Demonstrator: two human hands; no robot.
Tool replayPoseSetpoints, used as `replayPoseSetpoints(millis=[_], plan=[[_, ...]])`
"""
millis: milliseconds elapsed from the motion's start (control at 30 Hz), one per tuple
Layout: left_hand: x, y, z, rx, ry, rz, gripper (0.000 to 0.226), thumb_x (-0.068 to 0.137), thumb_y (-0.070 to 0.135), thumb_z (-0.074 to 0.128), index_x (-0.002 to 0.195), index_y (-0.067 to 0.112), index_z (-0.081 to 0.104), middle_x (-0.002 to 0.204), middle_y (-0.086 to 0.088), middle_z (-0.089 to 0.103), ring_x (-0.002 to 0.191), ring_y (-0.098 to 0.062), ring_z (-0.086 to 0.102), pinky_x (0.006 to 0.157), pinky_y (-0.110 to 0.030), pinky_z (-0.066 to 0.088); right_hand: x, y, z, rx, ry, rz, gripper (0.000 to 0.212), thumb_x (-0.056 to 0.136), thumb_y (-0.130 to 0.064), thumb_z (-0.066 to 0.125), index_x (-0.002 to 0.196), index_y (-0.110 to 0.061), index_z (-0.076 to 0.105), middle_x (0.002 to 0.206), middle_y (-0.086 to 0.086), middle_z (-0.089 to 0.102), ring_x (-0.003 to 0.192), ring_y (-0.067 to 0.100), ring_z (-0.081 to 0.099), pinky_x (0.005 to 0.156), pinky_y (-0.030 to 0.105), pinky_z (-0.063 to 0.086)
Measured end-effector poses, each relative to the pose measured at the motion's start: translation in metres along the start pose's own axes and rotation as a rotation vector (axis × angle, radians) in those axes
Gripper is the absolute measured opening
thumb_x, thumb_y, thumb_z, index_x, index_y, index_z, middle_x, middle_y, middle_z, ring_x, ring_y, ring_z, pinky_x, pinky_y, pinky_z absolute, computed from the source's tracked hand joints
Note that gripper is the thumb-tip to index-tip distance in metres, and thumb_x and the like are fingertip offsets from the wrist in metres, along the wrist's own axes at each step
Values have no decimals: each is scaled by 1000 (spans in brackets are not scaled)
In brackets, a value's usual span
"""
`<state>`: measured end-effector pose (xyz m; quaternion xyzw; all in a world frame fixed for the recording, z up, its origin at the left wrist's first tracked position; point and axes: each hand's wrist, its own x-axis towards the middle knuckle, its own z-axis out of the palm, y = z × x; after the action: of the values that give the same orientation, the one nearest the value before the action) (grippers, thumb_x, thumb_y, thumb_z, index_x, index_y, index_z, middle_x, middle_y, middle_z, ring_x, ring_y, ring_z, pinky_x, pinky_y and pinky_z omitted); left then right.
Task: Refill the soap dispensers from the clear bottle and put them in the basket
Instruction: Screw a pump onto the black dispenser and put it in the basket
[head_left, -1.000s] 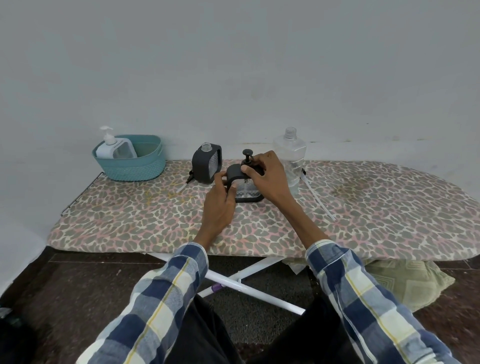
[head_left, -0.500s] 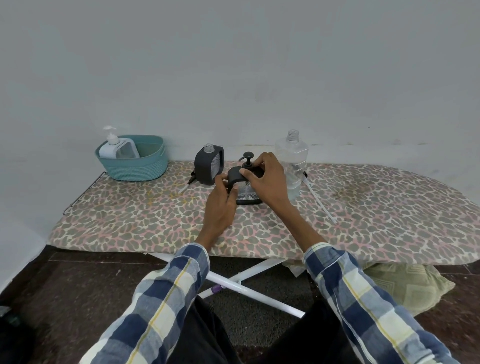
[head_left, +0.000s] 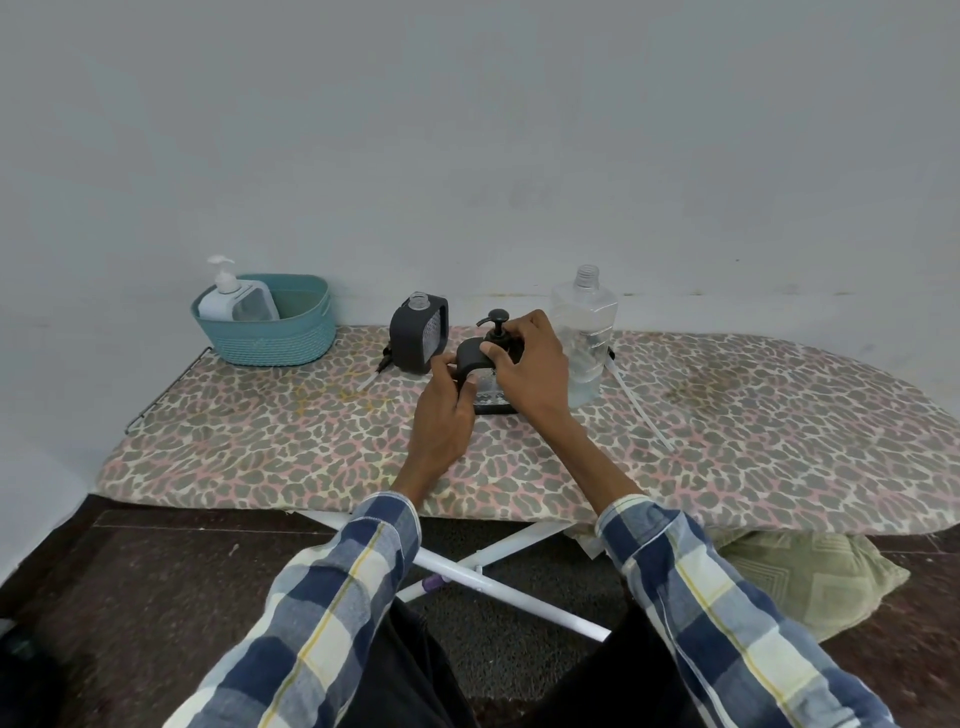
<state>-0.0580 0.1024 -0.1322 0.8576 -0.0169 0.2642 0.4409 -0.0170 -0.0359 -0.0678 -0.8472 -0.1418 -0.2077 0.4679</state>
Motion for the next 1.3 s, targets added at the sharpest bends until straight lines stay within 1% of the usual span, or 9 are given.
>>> replayPoseSetpoints(millis=[233,433,567,667,833,933,1067,1200,1300], plan=[[1,3,-1,-6,-21,-14,29,112,25,49,139,17,39,121,0,64,99,-21,64,84,-37,49,3,7,-9,-3,-64,-45,25,96,-29,75,115,-13,72,108,-8,52,93,7,57,86,21,46],[1,3,-1,14,-3,-48,30,111,22,50,137,12,39,114,-4,66,89,-24,65,79,-42,51,4,-6,2,84,17,90,25,88,-23,84,108,-12,74,111,0,59,91,9,59,84,19,47],[1,4,-2,-6,-13,-64,29,110,22,51,136,15,40,114,-3,68,87,-18,65,77,-40,49,3,-3,-4,93,-15,71,26,89,-28,84,109,-15,75,112,2,59,92,9,61,80,9,44],[1,4,-3,-8,-28,-58,38,110,29,55,142,21,37,119,2,67,95,-18,66,84,-37,50,3,4,-8,59,-63,-1,29,91,-35,81,112,-17,74,111,1,59,95,11,61,87,21,49],[2,2,0,32,-32,-31,45,107,39,59,144,30,34,131,0,67,109,-20,66,92,-37,52,2,4,-7,13,-39,-16,30,91,-36,79,113,-16,74,105,-4,54,92,11,59,86,27,53],[2,3,0,78,-15,-33,42,106,41,59,138,31,34,130,-3,69,109,-26,68,91,-44,56,5,-2,-3,19,-27,40,28,90,-30,81,111,-13,75,104,-6,53,92,11,59,87,26,52],[2,1,1,185,20,-5,44,105,46,57,136,23,35,123,-7,71,103,-29,71,82,-43,57,2,-5,0,44,-15,66,26,90,-27,81,110,-12,72,107,-5,52,92,10,59,85,21,47],[0,2,2,175,19,13,46,104,51,55,137,25,34,128,-6,70,108,-30,70,85,-44,56,2,5,-9,58,-46,17,30,91,-32,81,113,-14,73,107,-3,55,91,7,59,78,6,42],[0,1,1,168,28,35,51,102,55,54,137,23,35,128,-8,70,107,-30,71,86,-46,58,0,6,-8,19,-59,-29,29,94,-34,78,113,-14,70,107,-5,52,92,8,57,84,16,44]])
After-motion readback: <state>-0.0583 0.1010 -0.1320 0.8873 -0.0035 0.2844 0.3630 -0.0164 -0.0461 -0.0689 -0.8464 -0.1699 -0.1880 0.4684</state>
